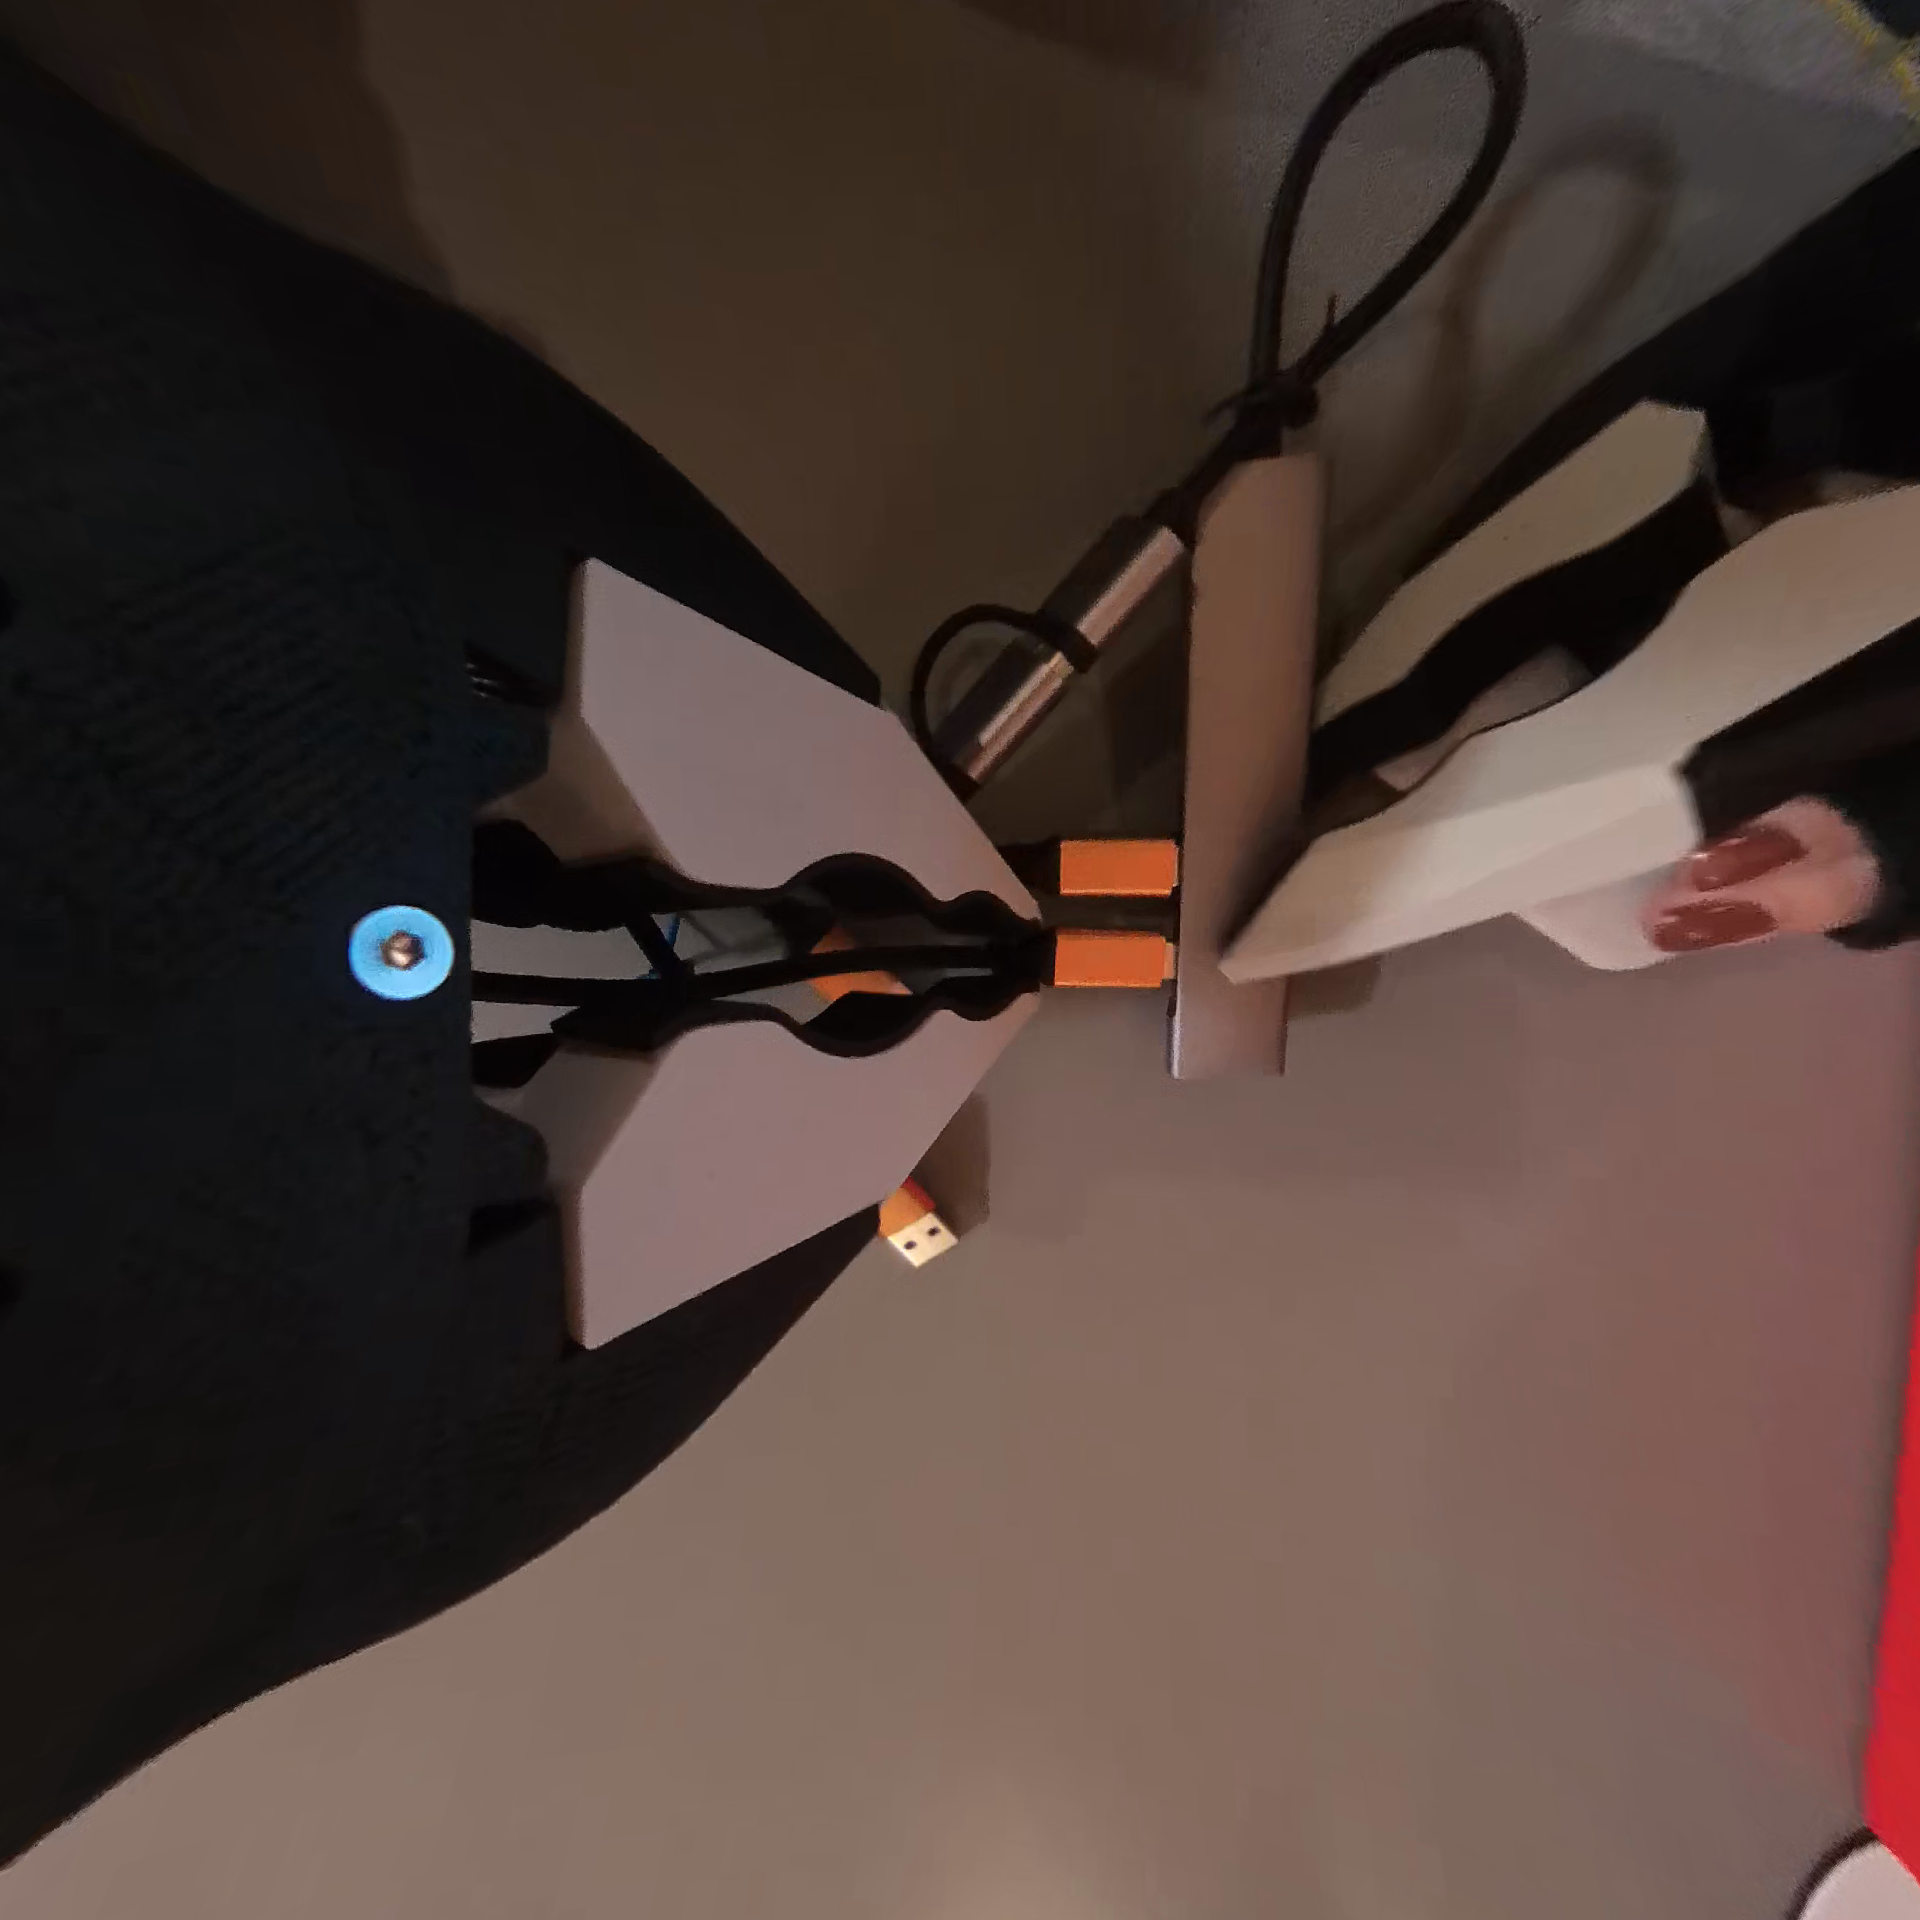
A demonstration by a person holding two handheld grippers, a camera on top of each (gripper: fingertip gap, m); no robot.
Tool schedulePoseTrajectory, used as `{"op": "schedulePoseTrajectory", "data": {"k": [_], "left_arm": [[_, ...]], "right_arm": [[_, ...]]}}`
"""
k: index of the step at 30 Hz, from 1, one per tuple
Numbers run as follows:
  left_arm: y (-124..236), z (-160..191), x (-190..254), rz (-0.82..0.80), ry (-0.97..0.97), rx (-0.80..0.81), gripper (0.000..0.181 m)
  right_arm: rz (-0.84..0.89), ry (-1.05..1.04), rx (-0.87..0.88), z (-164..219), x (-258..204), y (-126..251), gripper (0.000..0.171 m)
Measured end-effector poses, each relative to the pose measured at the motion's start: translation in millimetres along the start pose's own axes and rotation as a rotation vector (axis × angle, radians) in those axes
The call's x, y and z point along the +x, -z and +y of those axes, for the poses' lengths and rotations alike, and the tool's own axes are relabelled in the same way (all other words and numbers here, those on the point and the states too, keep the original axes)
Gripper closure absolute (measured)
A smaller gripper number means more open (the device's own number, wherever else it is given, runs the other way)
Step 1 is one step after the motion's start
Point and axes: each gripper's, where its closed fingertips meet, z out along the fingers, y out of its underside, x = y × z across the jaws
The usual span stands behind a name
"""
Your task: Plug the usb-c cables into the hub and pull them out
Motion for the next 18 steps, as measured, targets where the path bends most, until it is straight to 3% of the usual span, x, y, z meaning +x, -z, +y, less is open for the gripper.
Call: {"op": "schedulePoseTrajectory", "data": {"k": [6, 13, 18], "left_arm": [[1, 1, 2, 0.023, -0.033, 0.005, 0.174], [5, -6, -1, 0.016, -0.032, 0.073, 0.175], [8, -12, -3, -0.012, -0.044, 0.102, 0.174]], "right_arm": [[0.019, 0.113, 0.022, -3, -5, 2, 0.166], [0.070, 0.098, 0.092, -6, -1, 3, 0.166], [-0.001, 0.013, 0.124, -8, -4, 6, 0.167]]}}
